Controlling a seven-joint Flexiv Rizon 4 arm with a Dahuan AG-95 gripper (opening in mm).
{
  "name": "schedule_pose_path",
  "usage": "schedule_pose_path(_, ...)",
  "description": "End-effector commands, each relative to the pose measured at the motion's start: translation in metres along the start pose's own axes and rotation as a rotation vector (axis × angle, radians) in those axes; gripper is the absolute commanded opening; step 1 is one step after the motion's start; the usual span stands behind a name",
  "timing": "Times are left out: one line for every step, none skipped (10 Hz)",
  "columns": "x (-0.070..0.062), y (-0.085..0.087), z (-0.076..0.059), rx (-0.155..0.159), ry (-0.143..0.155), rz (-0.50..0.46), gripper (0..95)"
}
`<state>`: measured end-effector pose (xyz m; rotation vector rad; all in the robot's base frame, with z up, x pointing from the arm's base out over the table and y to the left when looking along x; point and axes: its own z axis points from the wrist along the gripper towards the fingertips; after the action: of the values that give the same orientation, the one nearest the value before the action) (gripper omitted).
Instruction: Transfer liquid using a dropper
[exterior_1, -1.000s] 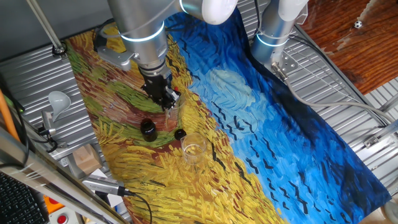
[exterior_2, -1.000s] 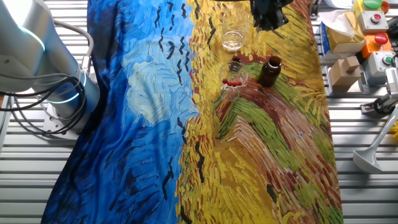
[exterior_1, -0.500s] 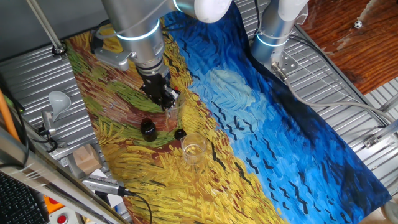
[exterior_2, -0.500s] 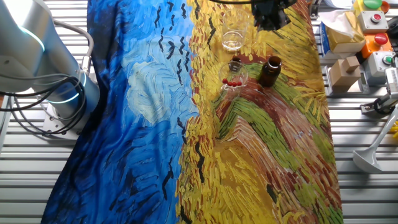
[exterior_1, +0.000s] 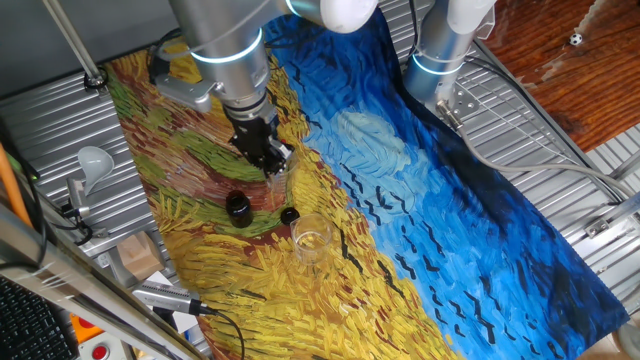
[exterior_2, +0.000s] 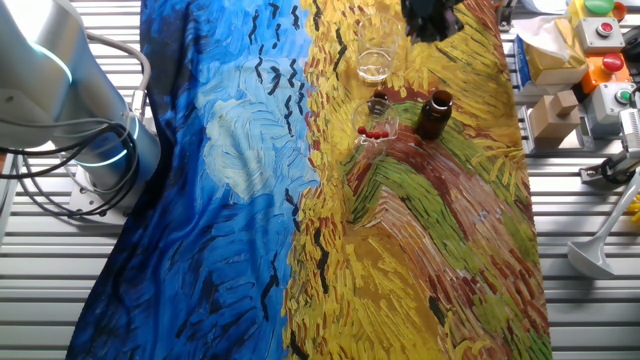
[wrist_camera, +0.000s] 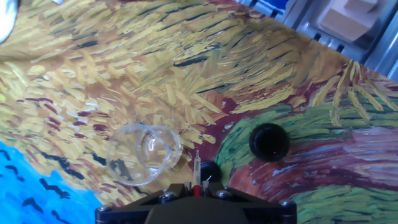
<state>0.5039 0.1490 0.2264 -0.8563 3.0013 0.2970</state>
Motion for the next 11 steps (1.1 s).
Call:
schedule_pose_path(0.001, 0.005, -0.003, 0.000, 0.003, 0.006, 0.0)
schedule_pose_path(0.001, 0.010, -0.005, 0.000, 0.004, 0.013, 0.0)
schedule_pose_path(0.000, 0.015, -0.006, 0.000, 0.005, 0.021, 0.0)
schedule_pose_path(0.000, 0.017, -0.006, -0.002, 0.006, 0.027, 0.0)
schedule_pose_path(-0.001, 0.021, -0.006, -0.004, 0.006, 0.039, 0.0)
schedule_pose_path(-0.001, 0.024, -0.005, -0.004, 0.006, 0.045, 0.0)
schedule_pose_path(-0.002, 0.026, -0.004, -0.003, 0.006, 0.050, 0.0)
schedule_pose_path(-0.002, 0.027, 0.000, -0.004, 0.005, 0.054, 0.0)
schedule_pose_path(-0.002, 0.031, 0.004, -0.006, 0.002, 0.059, 0.0)
schedule_pose_path(-0.002, 0.033, 0.006, -0.006, 0.003, 0.061, 0.0)
schedule_pose_path(-0.001, 0.035, 0.008, -0.006, 0.004, 0.061, 0.0)
